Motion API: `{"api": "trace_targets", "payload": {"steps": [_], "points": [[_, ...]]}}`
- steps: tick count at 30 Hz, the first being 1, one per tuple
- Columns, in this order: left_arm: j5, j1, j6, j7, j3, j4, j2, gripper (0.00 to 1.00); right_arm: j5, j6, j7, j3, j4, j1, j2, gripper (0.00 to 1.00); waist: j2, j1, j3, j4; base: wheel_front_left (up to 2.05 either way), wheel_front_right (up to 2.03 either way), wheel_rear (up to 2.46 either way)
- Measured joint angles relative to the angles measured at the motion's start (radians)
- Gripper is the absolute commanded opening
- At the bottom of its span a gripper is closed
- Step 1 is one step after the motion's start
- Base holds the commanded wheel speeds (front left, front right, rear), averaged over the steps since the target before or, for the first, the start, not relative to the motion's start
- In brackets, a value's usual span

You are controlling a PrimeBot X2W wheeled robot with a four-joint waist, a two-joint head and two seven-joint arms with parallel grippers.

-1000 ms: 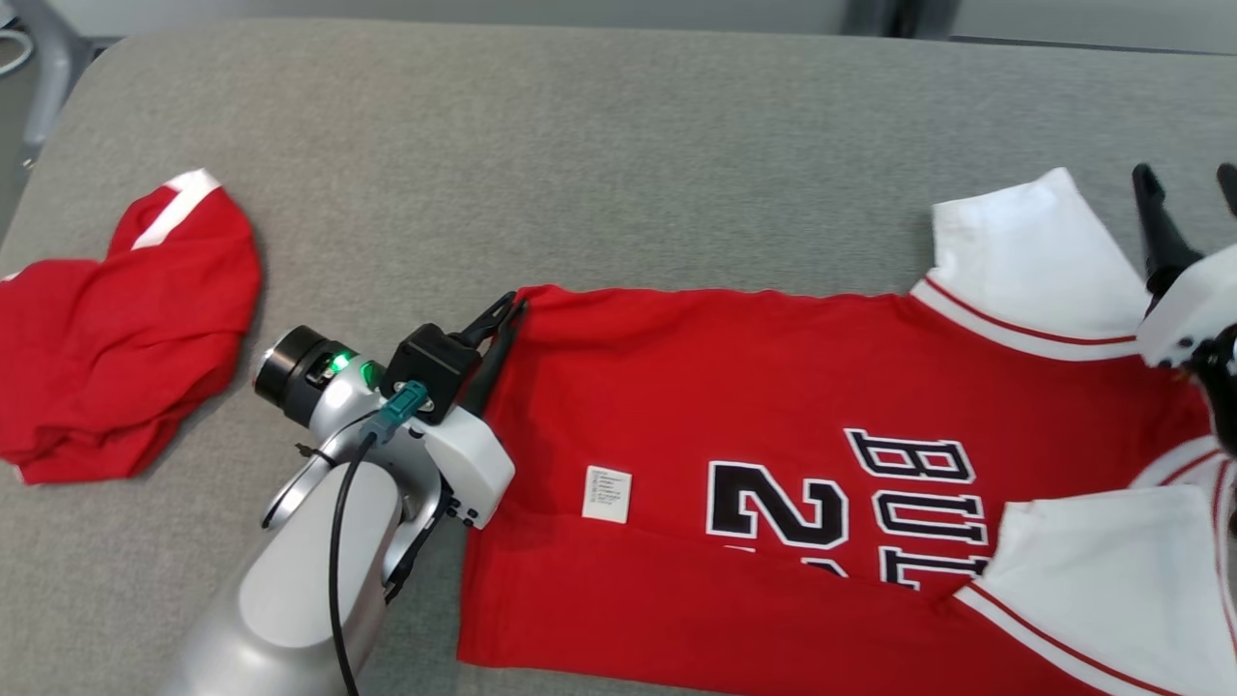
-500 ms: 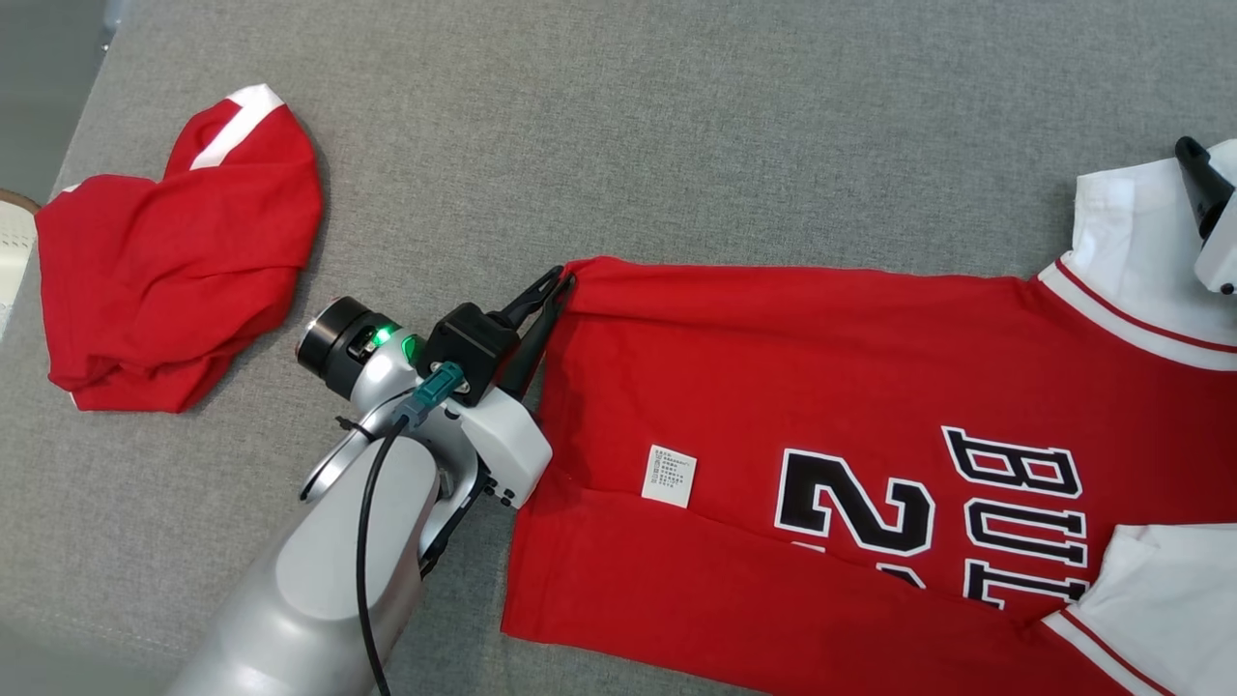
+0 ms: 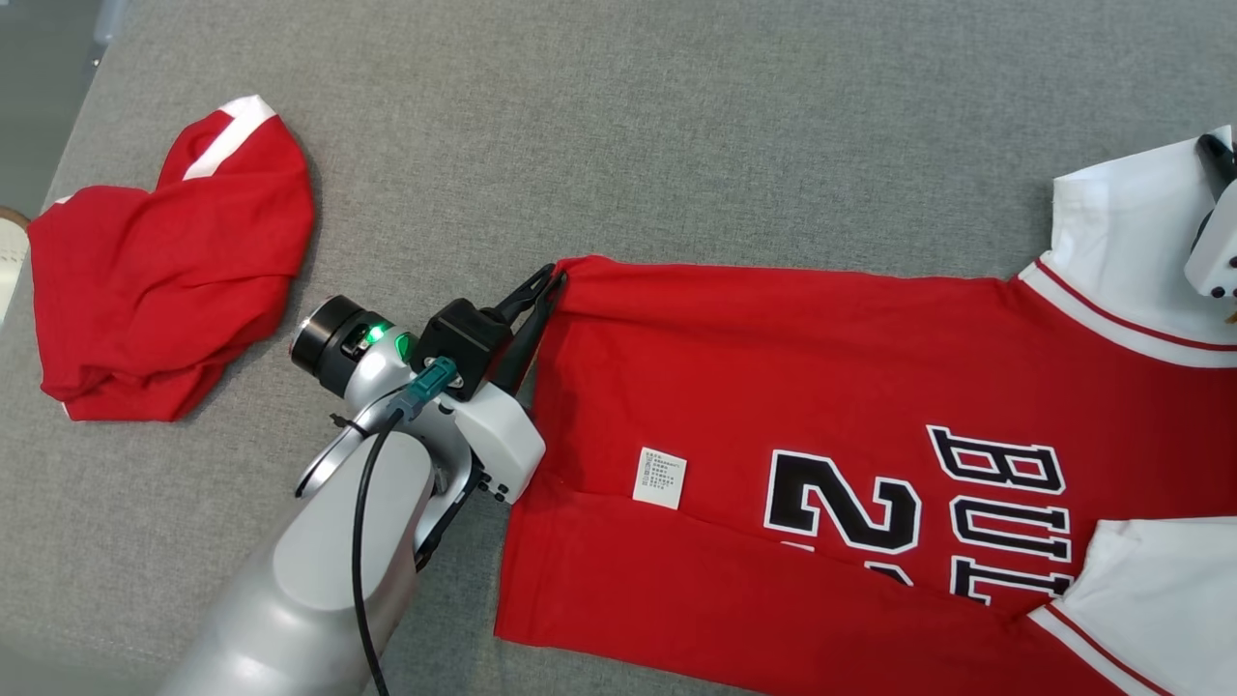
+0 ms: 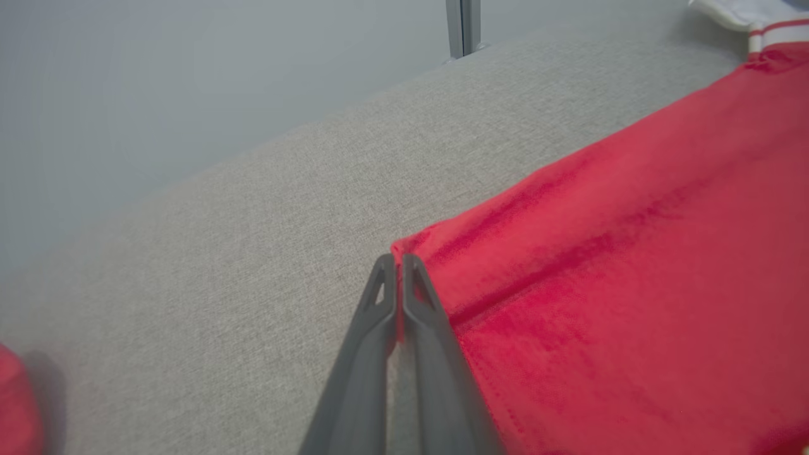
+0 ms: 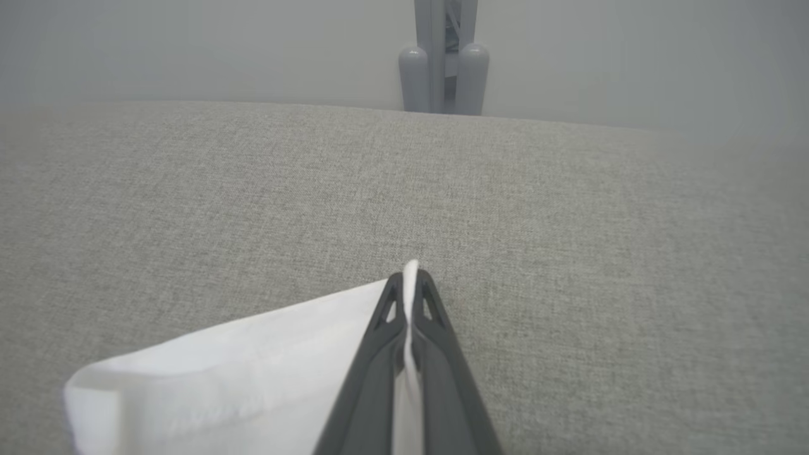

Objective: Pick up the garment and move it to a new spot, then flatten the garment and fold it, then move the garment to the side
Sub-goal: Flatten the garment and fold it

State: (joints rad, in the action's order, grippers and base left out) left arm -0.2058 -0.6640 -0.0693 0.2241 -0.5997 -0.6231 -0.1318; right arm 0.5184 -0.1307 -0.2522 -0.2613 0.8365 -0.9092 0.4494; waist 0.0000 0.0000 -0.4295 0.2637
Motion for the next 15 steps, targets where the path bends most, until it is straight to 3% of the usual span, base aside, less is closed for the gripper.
{"api": "trace_targets", "payload": {"steps": [15], "points": [[-0.026, 0.017, 0.019, 0.006, 0.01, -0.03, -0.042, 0.0, 0.116, 0.0, 0.23, -0.1, -0.083, 0.089, 0.0, 0.0, 0.0, 0.0, 0.089, -0.063, 0.0, 0.0, 0.0]]}}
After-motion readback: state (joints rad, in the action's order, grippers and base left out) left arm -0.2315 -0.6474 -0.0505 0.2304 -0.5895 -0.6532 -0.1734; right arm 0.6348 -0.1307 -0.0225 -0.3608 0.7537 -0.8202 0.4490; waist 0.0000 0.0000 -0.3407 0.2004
